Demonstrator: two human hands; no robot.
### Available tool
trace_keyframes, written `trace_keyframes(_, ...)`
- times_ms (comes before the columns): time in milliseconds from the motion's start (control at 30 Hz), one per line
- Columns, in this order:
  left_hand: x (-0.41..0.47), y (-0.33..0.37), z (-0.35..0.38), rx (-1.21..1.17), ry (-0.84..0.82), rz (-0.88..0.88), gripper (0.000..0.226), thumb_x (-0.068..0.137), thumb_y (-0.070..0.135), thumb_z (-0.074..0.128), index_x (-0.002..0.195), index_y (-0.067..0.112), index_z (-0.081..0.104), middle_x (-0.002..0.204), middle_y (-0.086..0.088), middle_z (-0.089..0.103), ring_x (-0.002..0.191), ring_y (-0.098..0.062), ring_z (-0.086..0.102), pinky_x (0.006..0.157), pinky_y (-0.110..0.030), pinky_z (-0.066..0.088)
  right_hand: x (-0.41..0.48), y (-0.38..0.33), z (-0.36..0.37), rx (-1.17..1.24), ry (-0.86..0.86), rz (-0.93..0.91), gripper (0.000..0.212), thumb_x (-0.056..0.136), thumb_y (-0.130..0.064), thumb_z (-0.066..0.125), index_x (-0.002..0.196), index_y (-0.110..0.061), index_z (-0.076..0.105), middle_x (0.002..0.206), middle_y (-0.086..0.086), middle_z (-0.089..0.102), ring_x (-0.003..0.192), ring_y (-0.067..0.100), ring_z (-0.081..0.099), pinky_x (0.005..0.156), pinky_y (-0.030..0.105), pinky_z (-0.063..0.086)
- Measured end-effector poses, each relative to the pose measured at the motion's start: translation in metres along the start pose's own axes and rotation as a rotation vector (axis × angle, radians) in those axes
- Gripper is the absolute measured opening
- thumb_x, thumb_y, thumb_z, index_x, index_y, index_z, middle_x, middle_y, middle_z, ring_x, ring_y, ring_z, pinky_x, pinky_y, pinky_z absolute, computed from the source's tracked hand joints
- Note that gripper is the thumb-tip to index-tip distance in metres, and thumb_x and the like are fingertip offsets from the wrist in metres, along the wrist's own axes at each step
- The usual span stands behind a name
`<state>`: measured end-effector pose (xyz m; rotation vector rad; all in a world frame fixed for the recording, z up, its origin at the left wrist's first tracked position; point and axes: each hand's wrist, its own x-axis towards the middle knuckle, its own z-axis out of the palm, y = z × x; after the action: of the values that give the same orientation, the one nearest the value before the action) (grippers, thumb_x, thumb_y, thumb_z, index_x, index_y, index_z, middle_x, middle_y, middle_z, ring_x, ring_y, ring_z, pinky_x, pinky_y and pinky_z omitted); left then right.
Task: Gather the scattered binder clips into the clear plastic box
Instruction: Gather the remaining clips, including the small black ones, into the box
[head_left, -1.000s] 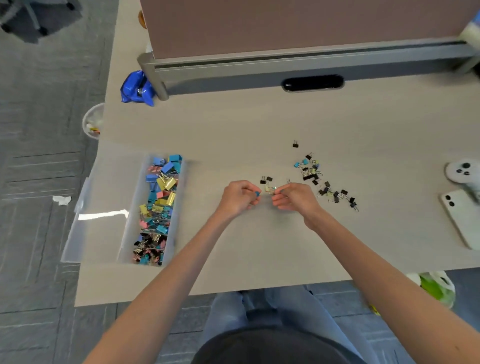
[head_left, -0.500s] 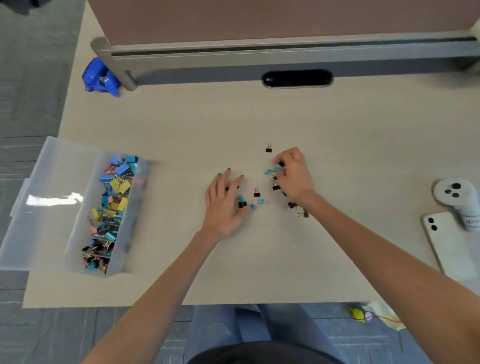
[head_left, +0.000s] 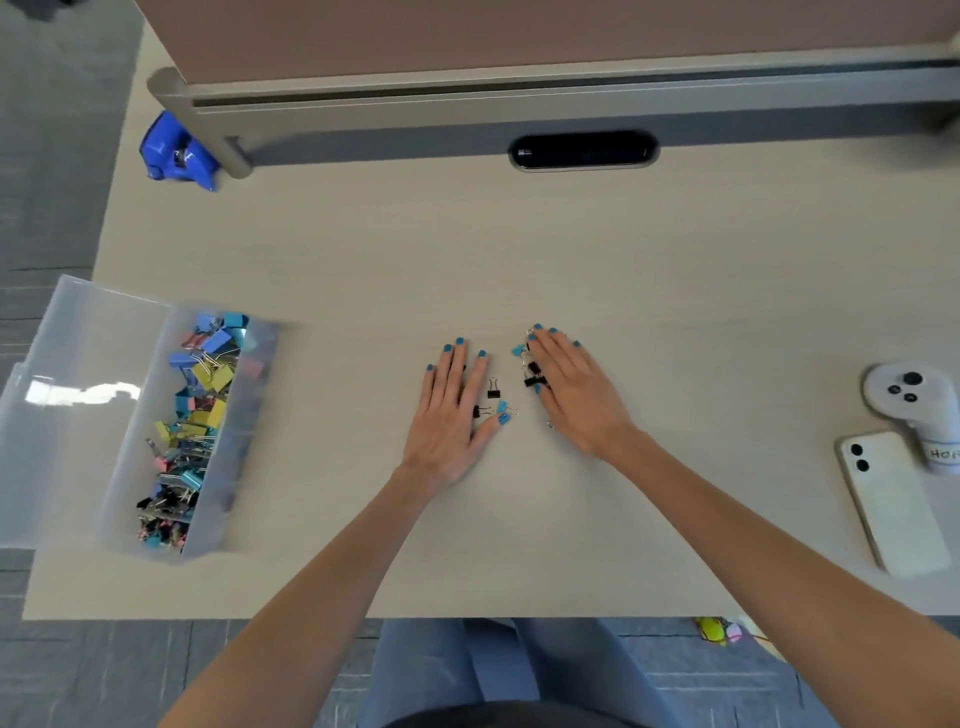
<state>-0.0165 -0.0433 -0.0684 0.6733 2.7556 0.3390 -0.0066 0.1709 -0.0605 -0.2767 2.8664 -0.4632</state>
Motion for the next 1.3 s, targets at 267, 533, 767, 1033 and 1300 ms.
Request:
trace_keyframes(267,0.025,0.020,-0.010,0.010,-0.052,0.138,0.078,0.091,0.064,0.034,0.153,0.032,-0.002,0.160,-0.001,-0.018,0.146,-0.022,-0.020,0.118,-0.049,-0.005,-0.057,0.003,-0.004,0.185,0.150,0.201,0.065,0.097,-0.028,0.043,0.153,-0.016,0.012,0.161,-0.004,0.003,0.147,0.010,-0.004,0.121,0.035,0.002)
trace_keyframes(533,0.037,0.036,-0.006,0.081,-0.109,0.184,0.065,0.093,0.061,0.034,0.150,0.042,0.009,0.160,0.003,-0.014,0.146,-0.024,-0.017,0.116,-0.057,-0.004,-0.109,0.012,0.017,0.196,0.132,0.441,0.102,0.082,-0.070,0.041,0.153,-0.012,-0.004,0.161,0.002,-0.008,0.147,0.016,-0.012,0.120,0.039,-0.004)
trace_keyframes(767,0.030,0.029,-0.007,-0.074,-0.074,0.278,0.052,0.101,0.041,0.025,0.151,0.029,0.020,0.161,-0.001,0.003,0.148,-0.022,-0.002,0.119,-0.046,0.009,-0.081,0.001,0.020,0.164,0.098,0.410,0.103,0.082,-0.076,0.033,0.152,-0.011,-0.005,0.160,0.004,-0.008,0.147,0.016,-0.011,0.120,0.035,-0.003)
trace_keyframes(1033,0.021,0.015,-0.029,-0.048,0.067,0.233,0.066,0.087,0.047,0.052,0.147,0.032,0.027,0.156,0.005,0.023,0.137,-0.019,0.028,0.112,-0.044,0.023,-0.047,-0.002,0.009,0.176,0.161,0.310,0.105,0.077,-0.068,0.054,0.152,-0.009,0.010,0.160,0.003,0.008,0.147,0.018,0.007,0.119,0.034,0.008)
trace_keyframes(1300,0.031,0.024,-0.037,0.137,-0.101,0.069,0.082,0.077,0.061,0.062,0.146,0.037,0.024,0.140,-0.003,0.026,0.122,-0.023,0.033,0.091,-0.040,0.044,-0.043,-0.008,-0.011,0.182,0.092,0.429,0.106,0.066,-0.058,0.075,0.149,-0.024,0.019,0.130,-0.001,0.031,0.116,0.016,0.041,0.077,0.032,0.050)
